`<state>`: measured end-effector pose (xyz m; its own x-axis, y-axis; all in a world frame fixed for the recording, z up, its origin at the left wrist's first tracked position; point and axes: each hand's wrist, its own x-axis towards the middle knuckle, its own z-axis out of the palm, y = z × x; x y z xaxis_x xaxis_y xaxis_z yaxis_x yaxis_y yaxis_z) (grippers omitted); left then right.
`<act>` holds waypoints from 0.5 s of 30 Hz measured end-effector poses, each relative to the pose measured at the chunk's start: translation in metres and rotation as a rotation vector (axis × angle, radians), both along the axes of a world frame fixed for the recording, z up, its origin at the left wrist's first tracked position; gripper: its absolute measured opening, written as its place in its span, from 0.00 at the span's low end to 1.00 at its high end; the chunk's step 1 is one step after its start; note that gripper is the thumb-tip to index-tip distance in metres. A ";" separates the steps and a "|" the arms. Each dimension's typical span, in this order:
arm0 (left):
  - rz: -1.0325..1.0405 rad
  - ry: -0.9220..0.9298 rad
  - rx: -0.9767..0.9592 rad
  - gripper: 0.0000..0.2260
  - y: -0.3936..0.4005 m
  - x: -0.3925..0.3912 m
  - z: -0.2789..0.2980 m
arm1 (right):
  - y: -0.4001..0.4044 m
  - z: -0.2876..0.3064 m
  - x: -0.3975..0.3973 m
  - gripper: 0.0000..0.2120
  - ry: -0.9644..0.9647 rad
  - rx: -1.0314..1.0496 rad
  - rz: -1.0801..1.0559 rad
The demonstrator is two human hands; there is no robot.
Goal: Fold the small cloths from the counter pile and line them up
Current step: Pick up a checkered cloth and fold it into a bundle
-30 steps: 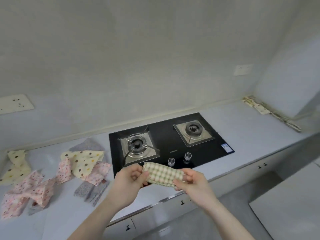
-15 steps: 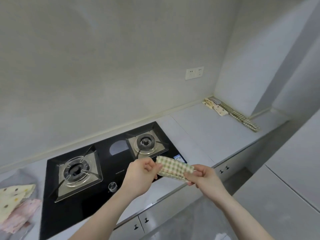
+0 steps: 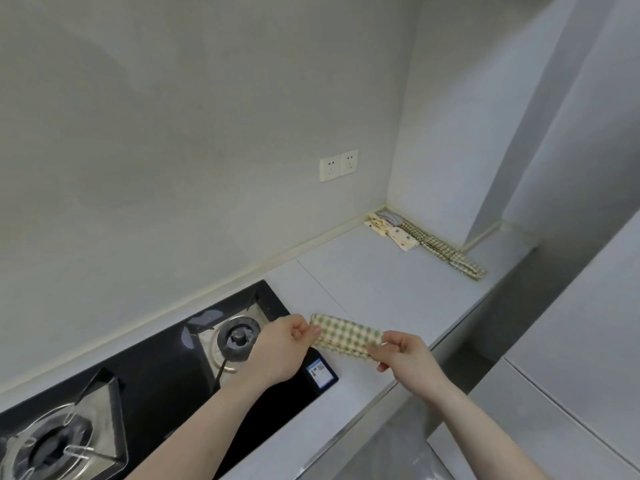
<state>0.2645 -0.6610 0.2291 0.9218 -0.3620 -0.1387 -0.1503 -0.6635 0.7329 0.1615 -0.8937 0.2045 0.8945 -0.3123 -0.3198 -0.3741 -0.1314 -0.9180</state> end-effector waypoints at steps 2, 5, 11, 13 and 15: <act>-0.016 0.013 0.023 0.19 -0.016 0.018 -0.003 | -0.017 -0.007 0.014 0.14 0.020 0.013 -0.066; -0.025 0.075 0.016 0.18 -0.036 0.040 -0.005 | -0.043 -0.019 0.032 0.21 0.057 0.071 -0.180; -0.050 0.100 0.077 0.12 -0.069 0.086 -0.016 | -0.115 -0.043 0.084 0.06 0.124 0.282 -0.421; -0.053 0.112 0.102 0.10 -0.084 0.100 -0.021 | -0.144 -0.054 0.101 0.05 0.169 0.315 -0.490; -0.052 0.131 0.108 0.08 -0.102 0.114 -0.027 | -0.175 -0.067 0.120 0.03 0.220 0.336 -0.541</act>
<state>0.3783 -0.7627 0.2021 0.8735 -0.3856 -0.2971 -0.0946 -0.7332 0.6735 0.2811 -1.0688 0.1373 0.5428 -0.5502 -0.6345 -0.4898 0.4063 -0.7714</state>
